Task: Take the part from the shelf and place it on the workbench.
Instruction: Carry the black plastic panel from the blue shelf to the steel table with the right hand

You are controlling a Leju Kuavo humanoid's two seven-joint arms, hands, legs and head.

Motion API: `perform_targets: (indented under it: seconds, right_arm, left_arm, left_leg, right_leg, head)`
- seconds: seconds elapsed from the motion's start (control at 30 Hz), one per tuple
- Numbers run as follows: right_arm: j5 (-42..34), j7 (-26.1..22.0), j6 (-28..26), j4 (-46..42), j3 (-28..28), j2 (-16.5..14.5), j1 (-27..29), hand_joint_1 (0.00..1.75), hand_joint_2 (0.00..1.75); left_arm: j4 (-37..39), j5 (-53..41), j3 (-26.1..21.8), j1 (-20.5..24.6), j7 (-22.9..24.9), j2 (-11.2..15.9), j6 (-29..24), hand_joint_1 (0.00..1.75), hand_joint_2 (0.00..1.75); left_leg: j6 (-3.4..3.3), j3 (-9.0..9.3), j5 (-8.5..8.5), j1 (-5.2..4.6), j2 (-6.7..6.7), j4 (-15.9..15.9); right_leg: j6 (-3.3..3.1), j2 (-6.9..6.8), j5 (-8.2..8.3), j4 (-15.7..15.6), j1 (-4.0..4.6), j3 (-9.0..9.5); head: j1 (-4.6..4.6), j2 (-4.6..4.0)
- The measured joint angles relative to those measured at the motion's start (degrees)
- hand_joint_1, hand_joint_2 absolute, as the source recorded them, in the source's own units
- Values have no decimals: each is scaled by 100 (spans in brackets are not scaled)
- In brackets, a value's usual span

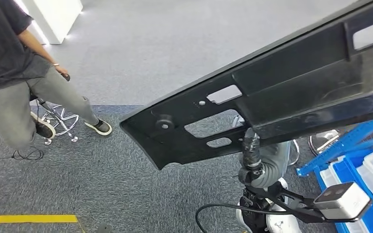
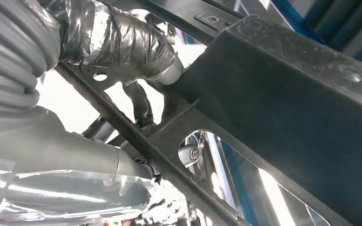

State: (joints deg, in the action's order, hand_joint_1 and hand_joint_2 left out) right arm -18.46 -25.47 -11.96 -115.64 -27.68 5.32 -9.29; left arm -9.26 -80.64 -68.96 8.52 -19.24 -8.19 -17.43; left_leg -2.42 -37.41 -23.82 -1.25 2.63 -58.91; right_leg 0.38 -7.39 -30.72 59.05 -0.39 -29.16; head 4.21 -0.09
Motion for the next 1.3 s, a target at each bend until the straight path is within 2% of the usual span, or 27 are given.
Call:
perform_targets:
  seconds: [0.07, 0.13, 0.2, 0.23, 0.27, 0.3, 0.33, 0.37, 0.43, 0.5, 0.53, 0.57, 0.63, 0.7, 0.73, 0.77, 0.8, 0.87, 0.93, 1.0, 1.03, 1.1, 1.13, 1.2, 1.23, 1.27, 1.3]
  right_arm:
    - [-20, -21, 30, 40, -6, -19, -49, 175, 175]
    - [-39, -35, 64, 84, -10, -22, -66, 175, 175]
    - [-55, -37, 91, 144, -11, -21, -59, 175, 175]
    - [-60, -37, 101, 175, -12, -22, -57, 175, 175]
    - [-65, -37, 112, 203, -12, -22, -60, 175, 175]
    - [-71, -38, 122, 225, -12, -22, -65, 175, 175]
    - [-80, -38, 133, 249, -13, -23, -69, 175, 175]
    - [-88, -38, 146, 269, -14, -25, -69, 175, 175]
    - [-101, -43, 162, 306, -18, -31, -54, 175, 175]
    - [-92, -55, 165, 326, -35, -54, -42, 175, 175]
    - [-78, -61, 164, 331, -49, -71, -38, 175, 175]
    - [-62, -68, 164, 332, -60, -89, -33, 175, 175]
    - [-36, -76, 164, 332, -73, -110, -15, 175, 175]
    - [-22, -78, 161, 333, -84, -116, 9, 175, 175]
    - [-18, -78, 156, 334, -90, -117, 20, 175, 175]
    - [-13, -76, 152, 334, -97, -119, 28, 175, 175]
    - [-8, -75, 147, 333, -102, -124, 32, 175, 175]
    - [-6, -73, 140, 332, -109, -143, 39, 175, 175]
    - [-5, -73, 127, 332, -114, -162, 52, 175, 175]
    - [-4, -78, 102, 330, -120, -176, 64, 175, 175]
    - [-3, -80, 88, 327, -122, -185, 71, 175, 175]
    - [3, -87, 69, 319, -125, -197, 78, 175, 175]
    - [6, -89, 61, 318, -125, -196, 90, 175, 175]
    - [8, -90, 36, 318, -126, -195, 136, 175, 175]
    - [3, -89, 18, 319, -126, -195, 159, 175, 175]
    - [-8, -95, -5, 320, -126, -196, 171, 175, 175]
    - [-28, -112, -28, 321, -126, -197, 169, 175, 175]
  left_arm:
    - [1, 18, -33, -14, -39, -14, 5, 0, 175]
    - [2, 30, -61, 7, -58, -27, 10, 0, 175]
    - [2, 38, -78, 22, -57, -32, 10, 0, 175]
    - [2, 40, -87, 21, -56, -33, 9, 0, 175]
    - [2, 41, -97, 20, -51, -34, 9, 0, 175]
    - [2, 44, -106, 18, -39, -37, 9, 0, 175]
    - [2, 54, -115, 13, -21, -40, 9, 0, 175]
    - [2, 68, -124, 15, 4, -44, 12, 0, 175]
    - [2, 91, -149, 12, 51, -46, 23, 0, 175]
    - [2, 82, -179, -11, 87, -44, 33, 0, 175]
    - [2, 69, -191, -26, 100, -45, 35, 0, 175]
    - [3, 56, -198, -30, 107, -46, 34, 0, 175]
    - [4, 41, -204, -11, 109, -51, 34, 0, 175]
    - [4, 37, -206, 5, 105, -52, 33, 0, 175]
    - [4, 31, -207, 3, 99, -52, 31, 0, 175]
    - [4, 20, -209, -4, 91, -52, 28, 0, 175]
    - [3, 2, -210, -10, 80, -51, 27, 0, 175]
    - [2, -50, -211, -4, 60, -45, 29, 0, 175]
    - [2, -97, -211, 16, 51, -40, 34, 0, 175]
    - [3, -137, -211, 6, 71, -40, 37, 0, 175]
    - [4, -159, -211, -10, 88, -46, 37, 0, 175]
    - [4, -195, -211, -20, 130, -57, 34, 0, 175]
    - [4, -207, -211, -15, 146, -62, 32, 0, 175]
    - [4, -222, -211, 4, 180, -62, 30, 0, 175]
    - [4, -230, -211, 7, 199, -62, 28, 0, 175]
    - [4, -237, -211, 7, 216, -62, 26, 0, 175]
    - [4, -242, -211, 5, 230, -62, 20, 0, 175]
  left_leg:
    - [-43, 114, 23, 65, -138, 125]
    - [-76, 178, 28, 103, -284, 177]
    - [-87, 184, 9, 107, -451, 159]
    - [-81, 189, -6, 110, -547, 139]
    - [-65, 195, -27, 115, -643, 108]
    - [-43, 200, -56, 125, -737, 65]
    - [-11, 191, -88, 132, -824, 18]
    - [22, 164, -119, 136, -901, -45]
    - [98, 87, -135, 158, -1036, -108]
    - [166, 29, -118, 189, -1131, -113]
    - [196, 1, -134, 180, -1046, -152]
    - [224, -64, -196, 169, -879, -276]
    - [275, -360, -474, 154, -466, -861]
    - [298, -719, -717, 175, -318, -1531]
    - [294, -784, -705, 180, -303, -1644]
    - [278, -723, -586, 180, -291, -1523]
    - [245, -550, -399, 170, -256, -1199]
    - [144, -135, -137, 99, -16, -426]
    - [68, 29, -109, 26, 126, -90]
    - [31, 52, -99, 27, 4, -39]
    - [12, 99, -84, 47, -63, 17]
    - [-33, 211, -52, 101, -189, 130]
    - [-50, 234, -51, 113, -255, 153]
    - [-76, 243, -68, 120, -407, 146]
    - [-78, 245, -81, 121, -499, 133]
    - [-70, 249, -96, 124, -594, 114]
    - [-54, 254, -114, 128, -688, 86]
  right_leg:
    - [38, 237, -134, 193, -7, -30]
    - [56, 578, -413, 841, -27, -358]
    - [71, 675, -563, 1469, -34, -782]
    - [77, 686, -469, 1525, -37, -886]
    - [82, 706, -263, 1359, -45, -880]
    - [89, 771, 5, 1016, -62, -781]
    - [95, 917, 194, 684, -88, -664]
    - [95, 1077, 302, 406, -113, -564]
    - [63, 1272, 294, 224, -118, -494]
    - [-7, 1167, 304, 196, -103, -476]
    - [-43, 1097, 307, 182, -108, -456]
    - [-76, 1018, 309, 164, -117, -435]
    - [-125, 844, 291, 146, -106, -403]
    - [-149, 654, 264, 146, -82, -388]
    - [-151, 568, 249, 147, -74, -377]
    - [-150, 489, 232, 146, -66, -359]
    - [-145, 416, 213, 145, -57, -333]
    - [-121, 279, 172, 133, -35, -276]
    - [-71, 166, 142, 106, -18, -240]
    - [-6, 58, 121, 56, 1, -196]
    - [25, 85, 95, 60, 2, -164]
    - [74, 336, -74, 334, -4, -246]
    - [84, 512, -213, 645, -22, -391]
    - [99, 664, -444, 1322, -30, -802]
    - [107, 683, -429, 1481, -32, -939]
    - [112, 696, -298, 1429, -37, -972]
    - [115, 733, -74, 1174, -49, -902]
  head:
    - [-25, 0]
    - [-62, 0]
    - [-75, 0]
    - [-75, 0]
    - [-74, 0]
    - [-75, 0]
    - [-78, 0]
    - [-79, 0]
    - [-83, 0]
    - [-88, 0]
    - [-80, 0]
    - [-54, 0]
    - [-3, 0]
    - [10, 0]
    - [14, 0]
    - [14, 0]
    - [15, 0]
    - [10, 0]
    - [7, 0]
    - [9, 0]
    - [1, 0]
    - [-26, 0]
    - [-46, 0]
    - [-64, 0]
    - [-71, 0]
    - [-74, 0]
    - [-78, 0]
